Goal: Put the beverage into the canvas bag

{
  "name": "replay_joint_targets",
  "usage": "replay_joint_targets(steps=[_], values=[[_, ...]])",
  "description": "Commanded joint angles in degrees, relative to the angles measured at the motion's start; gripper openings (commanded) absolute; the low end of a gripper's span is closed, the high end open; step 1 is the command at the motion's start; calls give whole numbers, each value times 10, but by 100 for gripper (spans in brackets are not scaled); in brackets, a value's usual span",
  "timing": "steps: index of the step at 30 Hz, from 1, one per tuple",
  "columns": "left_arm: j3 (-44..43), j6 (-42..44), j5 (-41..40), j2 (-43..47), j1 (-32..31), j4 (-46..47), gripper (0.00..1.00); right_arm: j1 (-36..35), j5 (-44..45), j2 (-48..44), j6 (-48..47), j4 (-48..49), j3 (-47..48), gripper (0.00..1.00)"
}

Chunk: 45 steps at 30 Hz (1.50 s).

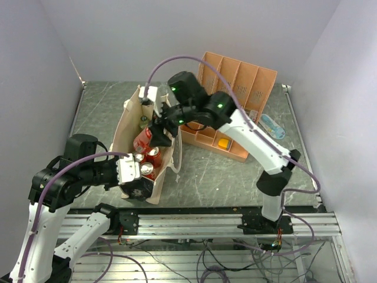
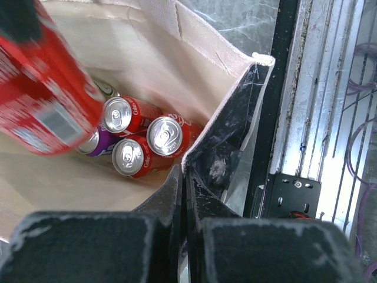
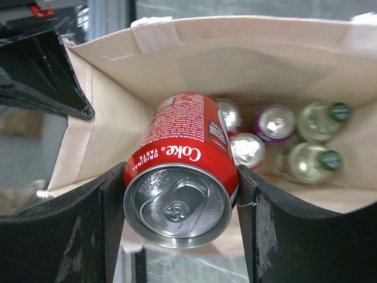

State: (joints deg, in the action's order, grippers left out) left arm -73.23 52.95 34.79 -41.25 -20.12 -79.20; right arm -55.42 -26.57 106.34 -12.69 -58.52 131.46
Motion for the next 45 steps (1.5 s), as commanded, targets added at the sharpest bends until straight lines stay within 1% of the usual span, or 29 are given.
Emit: replay_joint_targets(steps=[1,7,12,21,28,36,45], values=[[-18,-1,35,8,10,-5,7,-8,-95,33,54,53,7,0],[-21,-9,44,17,20,3,7,-16,-149,108,84,56,9,0],[-29,-8,42,19,20,3,7,-25,-177,132,100,57,-7,0],[-28,-29,43,25,27,10,7,-59,-168,174,147,75,-23,0],[-24,-47,51,35,34,24,7,-80,-109,195,181,73,-37,0],[-16,-73,52,45,38,49,7,-112,-13,195,202,68,-67,0],[-15,-83,46,44,39,63,7,-139,62,208,214,60,-85,0]])
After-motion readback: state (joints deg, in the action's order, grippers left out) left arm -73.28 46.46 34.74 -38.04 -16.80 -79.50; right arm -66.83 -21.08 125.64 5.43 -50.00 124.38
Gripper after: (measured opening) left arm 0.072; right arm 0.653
